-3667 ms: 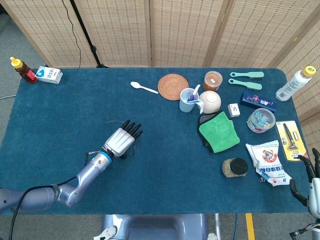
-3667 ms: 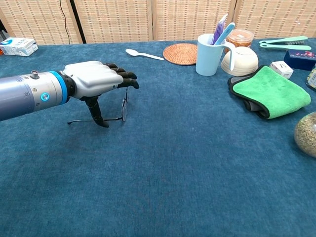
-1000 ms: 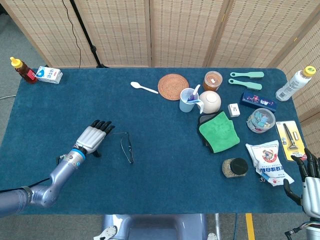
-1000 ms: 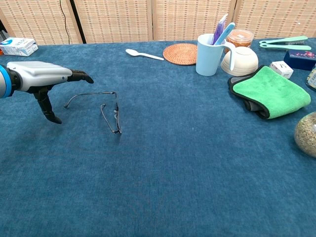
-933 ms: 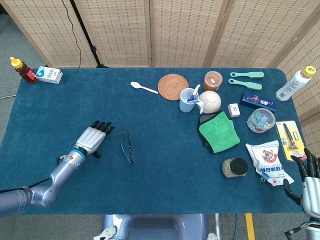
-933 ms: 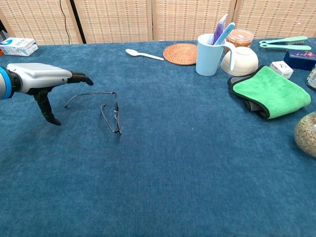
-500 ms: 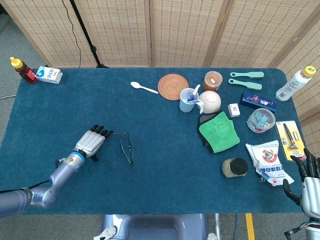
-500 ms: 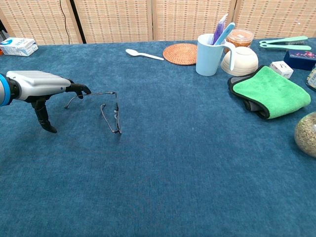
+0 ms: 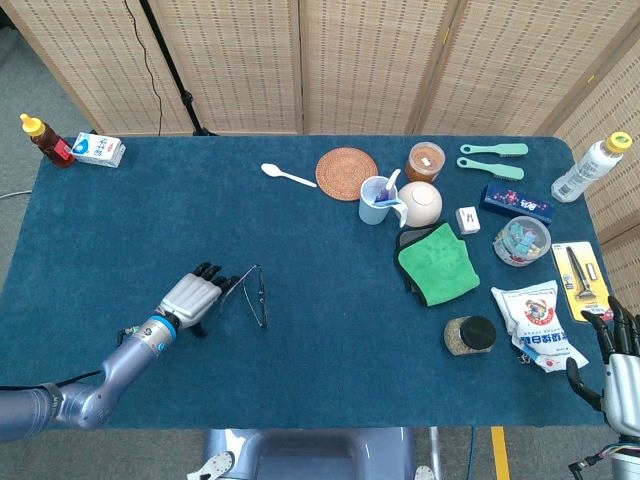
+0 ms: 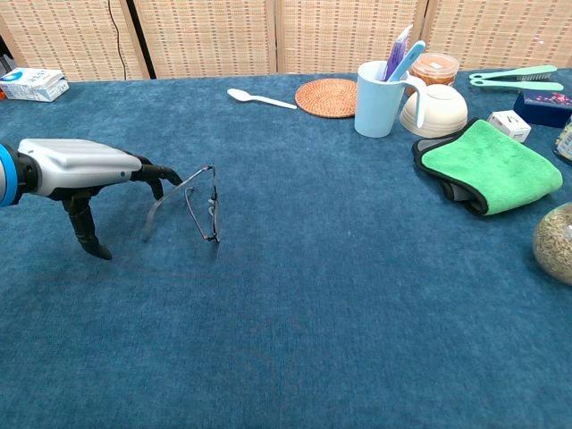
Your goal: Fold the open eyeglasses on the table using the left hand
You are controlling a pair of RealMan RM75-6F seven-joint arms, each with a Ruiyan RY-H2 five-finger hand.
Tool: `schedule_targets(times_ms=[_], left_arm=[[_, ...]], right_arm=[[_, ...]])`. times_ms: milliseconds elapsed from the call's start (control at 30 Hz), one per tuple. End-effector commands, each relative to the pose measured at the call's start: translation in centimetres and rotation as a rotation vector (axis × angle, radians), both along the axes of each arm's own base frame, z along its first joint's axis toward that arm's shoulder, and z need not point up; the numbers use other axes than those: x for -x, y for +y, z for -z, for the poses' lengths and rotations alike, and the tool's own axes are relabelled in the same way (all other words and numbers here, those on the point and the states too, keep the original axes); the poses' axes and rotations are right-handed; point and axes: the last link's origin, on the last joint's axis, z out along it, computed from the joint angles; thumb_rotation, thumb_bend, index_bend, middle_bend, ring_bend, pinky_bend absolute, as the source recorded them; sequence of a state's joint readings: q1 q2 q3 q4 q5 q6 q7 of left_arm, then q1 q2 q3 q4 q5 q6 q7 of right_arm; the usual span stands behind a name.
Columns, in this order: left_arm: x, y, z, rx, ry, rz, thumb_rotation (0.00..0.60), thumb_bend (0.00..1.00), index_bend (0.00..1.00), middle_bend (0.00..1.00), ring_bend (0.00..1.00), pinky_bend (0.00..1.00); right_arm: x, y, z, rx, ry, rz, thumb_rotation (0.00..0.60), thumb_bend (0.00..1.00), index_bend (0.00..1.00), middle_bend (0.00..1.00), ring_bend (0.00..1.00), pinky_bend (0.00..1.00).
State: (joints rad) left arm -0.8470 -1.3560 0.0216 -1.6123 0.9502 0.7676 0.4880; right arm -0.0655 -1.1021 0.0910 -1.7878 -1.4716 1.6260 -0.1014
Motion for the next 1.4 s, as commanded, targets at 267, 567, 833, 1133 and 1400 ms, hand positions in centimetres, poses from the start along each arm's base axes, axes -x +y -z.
schedule_targets(times_ms=[267,567,833,1133,1400], left_arm=[[-1.4,-2.2,0.6,0.060,-0.001,0.067,0.580,0.10,0.08,0.22,0.00,0.00],[-3.5,-3.6,1.4,0.091,-0.026,0.121,0.578,0.10,0.08,0.21,0.00,0.00],[-3.5,-3.9,-1.0,0.010,0.028,0.197,0.578,0.10,0.08,0.19,0.00,0.00],[-3.7,-4.4,-1.0,-0.017,-0.007,0.235,0.576,0.10,0.06,0.03,0.00,0.00],[-3.7,-4.2,-0.2,-0.050,-0.007,0.295,0.572,0.10,0.00,0.00,0.00,0.00]], right_arm=[[0.3,0.2,-0.2,0.005,-0.005,0.006,0.600,0.43,0.18,0.00,0.00,0.00],[0.6,0.7,-0.6,0.020,-0.009,0.012,0.600,0.43,0.18,0.00,0.00,0.00],[0.7,0.8,-0.6,0.019,-0.017,0.009,0.600,0.43,0.18,0.00,0.00,0.00],[0.5,0.8,-0.5,0.021,-0.014,0.002,0.600,0.43,0.18,0.00,0.00,0.00],[0.5,1.0,-0.7,0.028,-0.012,0.007,0.600,0.43,0.18,0.00,0.00,0.00]])
